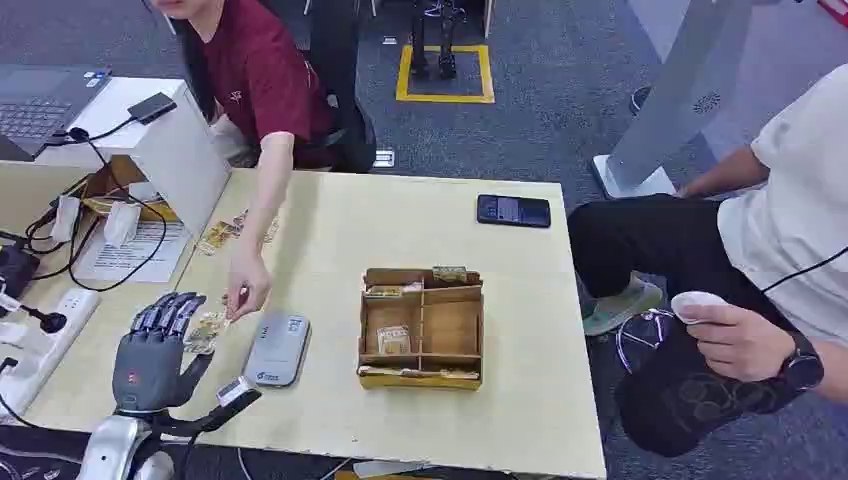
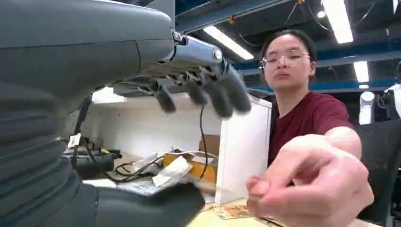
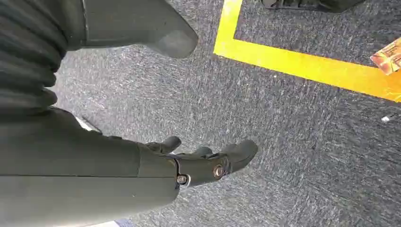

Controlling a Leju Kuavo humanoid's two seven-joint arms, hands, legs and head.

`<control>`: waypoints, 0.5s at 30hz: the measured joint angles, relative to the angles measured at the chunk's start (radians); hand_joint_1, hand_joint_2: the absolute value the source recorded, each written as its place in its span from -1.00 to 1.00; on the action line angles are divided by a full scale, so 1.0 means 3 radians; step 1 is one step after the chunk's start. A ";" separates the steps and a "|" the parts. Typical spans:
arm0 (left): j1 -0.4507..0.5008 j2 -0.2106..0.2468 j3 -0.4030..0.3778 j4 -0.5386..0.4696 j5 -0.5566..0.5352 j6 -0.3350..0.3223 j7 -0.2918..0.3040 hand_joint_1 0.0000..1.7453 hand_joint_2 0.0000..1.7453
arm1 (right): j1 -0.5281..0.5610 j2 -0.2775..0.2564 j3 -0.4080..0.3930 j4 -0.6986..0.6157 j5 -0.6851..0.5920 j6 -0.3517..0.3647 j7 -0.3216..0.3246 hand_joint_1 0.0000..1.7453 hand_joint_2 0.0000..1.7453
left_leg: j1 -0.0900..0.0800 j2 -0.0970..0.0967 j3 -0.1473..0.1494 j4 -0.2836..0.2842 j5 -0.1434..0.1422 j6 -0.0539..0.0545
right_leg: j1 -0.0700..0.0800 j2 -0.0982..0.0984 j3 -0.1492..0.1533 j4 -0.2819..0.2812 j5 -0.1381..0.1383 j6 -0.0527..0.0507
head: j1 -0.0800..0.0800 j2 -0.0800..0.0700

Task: Pass the card to the sensor for recognition and then transmit it.

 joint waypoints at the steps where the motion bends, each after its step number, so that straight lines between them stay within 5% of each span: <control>1: 0.0000 0.0000 0.0000 0.0000 0.0027 0.0000 -0.0010 1.00 1.00 | 0.0000 0.0000 -0.0001 0.0000 0.0000 0.0000 0.0000 -1.00 1.00 | 0.0000 0.0000 0.0000 0.0000 0.0000 0.0000 | 0.0000 0.0000 0.0000 0.0000 0.0000 0.0000 | 0.0001 0.0000; 15: 0.0015 0.0038 0.0000 -0.0001 0.0137 0.0008 -0.0161 1.00 1.00 | -0.0001 0.0000 0.0000 0.0004 0.0000 0.0004 0.0000 -1.00 1.00 | 0.0000 -0.0001 0.0000 0.0000 0.0000 0.0000 | 0.0000 -0.0001 0.0000 0.0001 0.0000 0.0000 | 0.0001 0.0000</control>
